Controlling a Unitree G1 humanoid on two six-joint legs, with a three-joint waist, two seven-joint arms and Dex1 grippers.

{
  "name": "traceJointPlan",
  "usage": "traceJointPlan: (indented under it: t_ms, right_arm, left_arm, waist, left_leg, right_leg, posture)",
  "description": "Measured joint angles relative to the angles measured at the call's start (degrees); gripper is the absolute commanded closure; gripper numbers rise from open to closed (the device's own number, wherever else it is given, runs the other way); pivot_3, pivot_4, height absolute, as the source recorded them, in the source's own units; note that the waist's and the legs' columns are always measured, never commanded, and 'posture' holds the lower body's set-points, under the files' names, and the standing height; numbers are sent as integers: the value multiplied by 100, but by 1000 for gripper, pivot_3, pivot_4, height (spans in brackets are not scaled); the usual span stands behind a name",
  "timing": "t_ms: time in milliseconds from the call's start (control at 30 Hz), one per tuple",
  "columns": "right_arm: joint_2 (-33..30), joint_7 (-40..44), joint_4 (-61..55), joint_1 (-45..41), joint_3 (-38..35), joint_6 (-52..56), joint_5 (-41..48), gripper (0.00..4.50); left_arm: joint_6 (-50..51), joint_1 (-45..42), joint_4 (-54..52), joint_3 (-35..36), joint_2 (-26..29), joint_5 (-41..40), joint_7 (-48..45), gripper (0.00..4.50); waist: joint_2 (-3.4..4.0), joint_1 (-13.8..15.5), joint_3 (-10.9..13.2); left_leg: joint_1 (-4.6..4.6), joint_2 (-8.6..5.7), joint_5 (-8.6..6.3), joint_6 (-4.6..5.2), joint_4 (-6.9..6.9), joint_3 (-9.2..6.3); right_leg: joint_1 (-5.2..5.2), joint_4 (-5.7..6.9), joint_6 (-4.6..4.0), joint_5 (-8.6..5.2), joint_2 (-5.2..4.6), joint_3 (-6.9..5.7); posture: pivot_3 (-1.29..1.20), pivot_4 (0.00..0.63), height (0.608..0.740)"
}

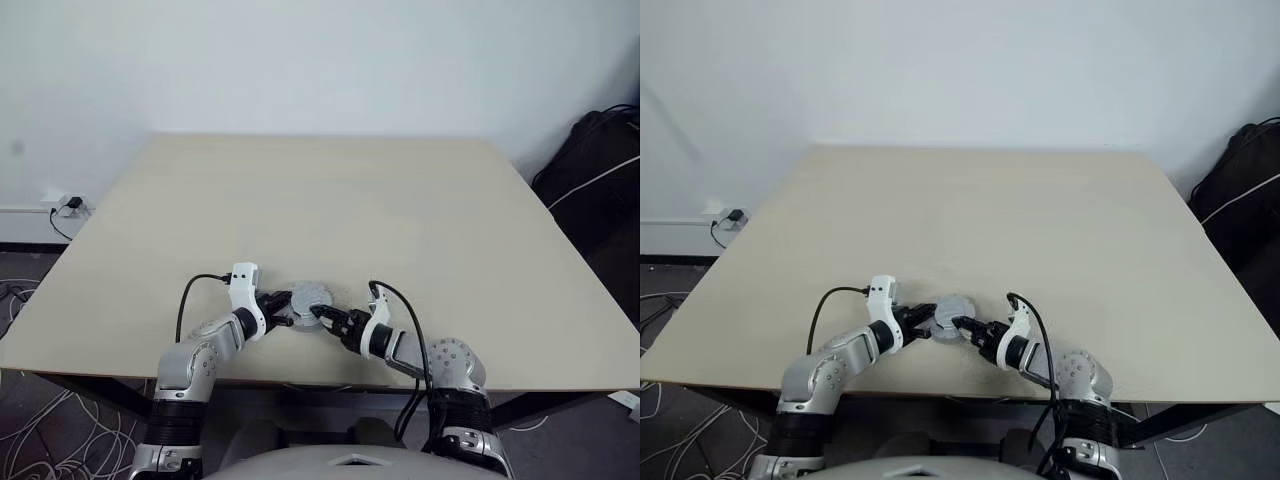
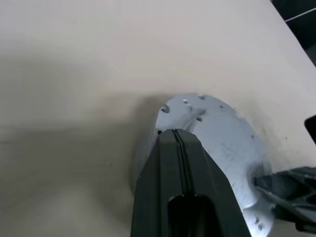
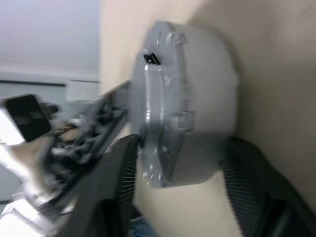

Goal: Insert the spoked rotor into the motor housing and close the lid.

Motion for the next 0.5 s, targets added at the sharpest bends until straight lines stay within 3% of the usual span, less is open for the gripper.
traceJointPlan:
  t_ms: [100, 500]
  right_arm:
    - [0, -70, -98, 88, 0, 105, 91, 3196]
    - [2, -272, -266, 218, -11, 226, 306, 3200]
  left_arm:
    - [0, 27, -3, 0, -28, 33, 9, 4500]
    - [-24, 51, -20, -3, -70, 33, -1, 4500]
  waist:
    - [0, 18, 0]
    - [8, 48, 1]
  left_leg:
    - [-1, 0, 0, 0, 1, 0]
    - [-3, -1, 0, 0, 1, 1]
  right_leg:
    - [0, 0, -2, 4, -2, -1]
    - [1, -4, -2, 4, -4, -1]
  posture:
    - [0, 0, 740]
    - [0, 0, 740]
